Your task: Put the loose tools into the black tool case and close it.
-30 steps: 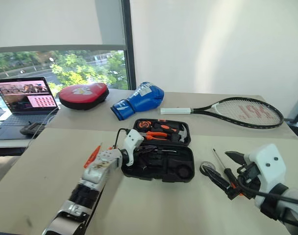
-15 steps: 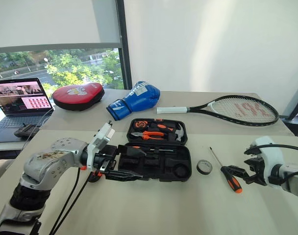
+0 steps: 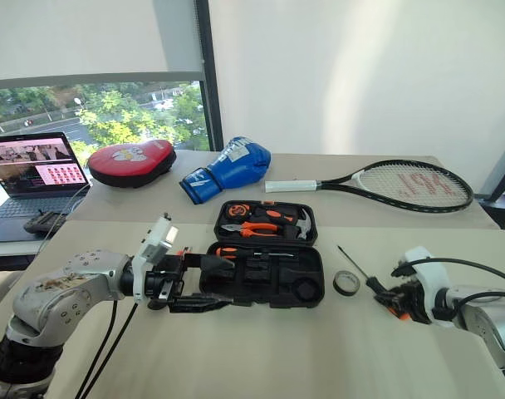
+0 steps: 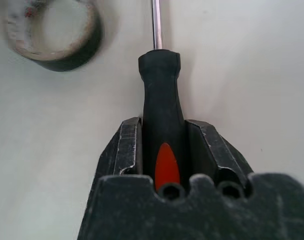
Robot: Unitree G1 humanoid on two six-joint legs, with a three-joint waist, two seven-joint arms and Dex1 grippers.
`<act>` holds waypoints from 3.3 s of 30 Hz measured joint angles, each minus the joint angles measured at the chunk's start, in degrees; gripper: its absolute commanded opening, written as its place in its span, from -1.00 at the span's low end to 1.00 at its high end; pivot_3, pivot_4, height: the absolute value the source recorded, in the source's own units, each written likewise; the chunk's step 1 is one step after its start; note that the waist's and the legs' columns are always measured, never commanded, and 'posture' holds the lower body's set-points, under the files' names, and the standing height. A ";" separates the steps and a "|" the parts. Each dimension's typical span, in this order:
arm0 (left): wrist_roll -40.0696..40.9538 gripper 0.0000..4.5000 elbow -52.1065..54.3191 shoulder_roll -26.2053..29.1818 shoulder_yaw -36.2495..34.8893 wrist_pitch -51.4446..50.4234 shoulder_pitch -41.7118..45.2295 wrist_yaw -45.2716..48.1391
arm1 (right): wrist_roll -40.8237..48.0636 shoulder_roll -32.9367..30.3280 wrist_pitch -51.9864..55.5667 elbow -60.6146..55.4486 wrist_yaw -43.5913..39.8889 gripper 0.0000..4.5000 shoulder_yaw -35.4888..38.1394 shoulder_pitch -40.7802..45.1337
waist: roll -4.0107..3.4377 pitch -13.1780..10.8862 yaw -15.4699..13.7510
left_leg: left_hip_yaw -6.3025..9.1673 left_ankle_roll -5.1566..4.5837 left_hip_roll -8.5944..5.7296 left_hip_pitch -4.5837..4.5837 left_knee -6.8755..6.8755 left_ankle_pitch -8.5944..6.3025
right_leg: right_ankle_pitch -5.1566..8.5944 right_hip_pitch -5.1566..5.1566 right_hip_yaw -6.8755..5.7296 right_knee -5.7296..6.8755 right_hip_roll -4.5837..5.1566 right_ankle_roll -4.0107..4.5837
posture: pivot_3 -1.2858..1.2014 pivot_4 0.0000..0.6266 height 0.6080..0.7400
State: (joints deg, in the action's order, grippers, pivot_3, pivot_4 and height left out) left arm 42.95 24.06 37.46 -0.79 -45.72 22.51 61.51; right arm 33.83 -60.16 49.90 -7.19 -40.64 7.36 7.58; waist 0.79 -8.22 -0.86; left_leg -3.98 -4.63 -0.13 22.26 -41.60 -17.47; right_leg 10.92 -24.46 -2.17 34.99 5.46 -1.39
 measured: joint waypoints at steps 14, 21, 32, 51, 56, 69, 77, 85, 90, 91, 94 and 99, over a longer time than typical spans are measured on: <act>1.99 0.88 -14.06 8.24 -8.78 9.24 -5.19 15.70 | -18.13 11.45 -6.16 0.59 -17.57 -0.57 -37.08 39.52 | 0.10 -0.34 0.14 | 0.00 0.97 -0.05 0.48 0.51 0.54 | -0.04 -0.88 -0.17 0.10 -0.13 0.31 | 0.03 -0.52 1.00; 2.42 0.88 -11.23 8.83 -12.00 9.69 -9.43 13.91 | -26.70 14.71 -15.36 12.18 -24.76 -0.57 -40.65 43.97 | 0.10 -0.34 0.51 | -0.05 0.82 -0.09 1.02 0.52 0.43 | -0.09 -1.24 -0.23 -0.04 -0.09 0.18 | 0.03 -0.52 1.00; 4.26 0.88 -6.83 8.79 -14.78 10.28 -14.66 10.32 | -34.71 20.52 -26.38 26.14 -33.22 -0.57 -40.97 48.03 | 0.12 -0.36 0.71 | -0.04 0.86 -0.02 -0.06 0.62 0.44 | -0.10 -0.43 -0.19 0.07 -0.10 0.26 | 0.03 -0.52 1.00; 4.37 0.88 -6.23 8.88 -16.10 10.74 -17.13 9.91 | -37.62 26.61 -29.75 36.49 -36.29 -0.57 -37.43 50.72 | 0.11 -0.35 1.69 | 0.00 1.14 0.07 -0.23 0.75 0.60 | -0.21 -0.48 -0.14 0.24 -0.10 0.51 | 0.03 -0.52 1.00; 4.36 0.88 -6.30 8.88 -16.25 10.92 -17.58 10.17 | -39.77 28.30 -31.38 42.37 -35.43 -0.57 -37.29 52.88 | 0.09 -0.37 1.79 | 0.00 1.30 0.07 -0.08 0.82 0.69 | -0.25 -0.69 -0.14 0.28 -0.10 0.60 | 0.03 -0.52 1.00; 4.36 0.88 -6.29 8.88 -16.65 12.63 -19.36 10.17 | -41.67 29.47 -33.84 42.91 -37.19 -0.57 -36.50 52.78 | 0.03 -0.40 1.78 | 0.01 1.34 0.09 0.05 0.89 0.70 | -0.22 -0.80 -0.17 0.20 -0.04 0.65 | 0.03 -0.52 1.00; 4.35 0.88 -6.30 8.88 -16.96 13.01 -20.03 10.24 | -42.44 29.21 -34.66 41.03 -38.99 -0.57 -36.30 52.37 | -0.04 -0.45 1.78 | 0.01 1.35 0.09 0.10 0.96 0.70 | -0.21 -0.86 -0.18 0.14 -0.01 0.66 | 0.03 -0.52 1.00; 4.35 0.88 -6.29 8.88 -16.96 13.03 -20.08 10.35 | -43.39 29.40 -35.52 41.04 -39.16 0.17 -35.84 52.34 | -0.05 -0.45 1.72 | 0.01 1.35 0.08 0.10 0.96 0.69 | -0.21 -0.86 -0.18 0.13 -0.01 0.66 | 0.03 -0.52 1.00; 4.28 0.88 -6.29 8.88 -16.93 13.07 -20.21 10.34 | -39.67 28.86 -33.38 35.86 -42.03 0.25 -32.88 51.37 | -0.09 -0.48 1.80 | 0.01 1.35 0.10 0.11 0.98 0.69 | -0.21 -0.89 -0.17 0.12 -0.02 0.66 | 0.03 -0.52 1.00; 4.27 0.88 -6.29 8.87 -16.91 13.07 -20.18 10.32 | -37.88 28.81 -31.53 33.65 -43.06 0.25 -31.52 50.88 | -0.11 -0.50 1.85 | 0.01 1.35 0.12 0.13 0.99 0.69 | -0.21 -0.88 -0.17 0.13 0.04 0.66 | 0.03 -0.52 1.00; 4.22 0.88 -6.37 8.68 -16.79 13.13 -20.12 9.97 | -33.22 27.59 -25.40 26.68 -42.20 -0.05 -26.28 48.51 | -0.16 -0.53 1.64 | 0.03 1.32 0.13 0.15 0.99 0.67 | -0.21 -0.89 -0.18 0.13 0.21 0.66 | 0.03 -0.52 1.00; 4.22 0.88 -6.71 7.88 -16.39 13.16 -20.06 9.12 | -26.80 27.46 -12.74 7.48 -32.15 -0.82 -14.65 38.92 | -0.16 -0.53 1.20 | 0.22 1.29 0.12 0.20 1.00 0.64 | -0.21 -0.82 -0.22 0.08 0.54 0.66 | 0.03 -0.52 1.00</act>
State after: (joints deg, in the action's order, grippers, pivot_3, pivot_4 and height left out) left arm 47.18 17.35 45.33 -17.18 -32.55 2.45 70.63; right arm 7.02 -32.70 37.17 0.29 -72.79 -7.29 46.50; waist 0.62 -8.75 0.34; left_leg -3.76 -3.33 -0.01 22.46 -40.60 -16.84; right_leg 10.71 -25.28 -2.39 35.07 6.00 -0.73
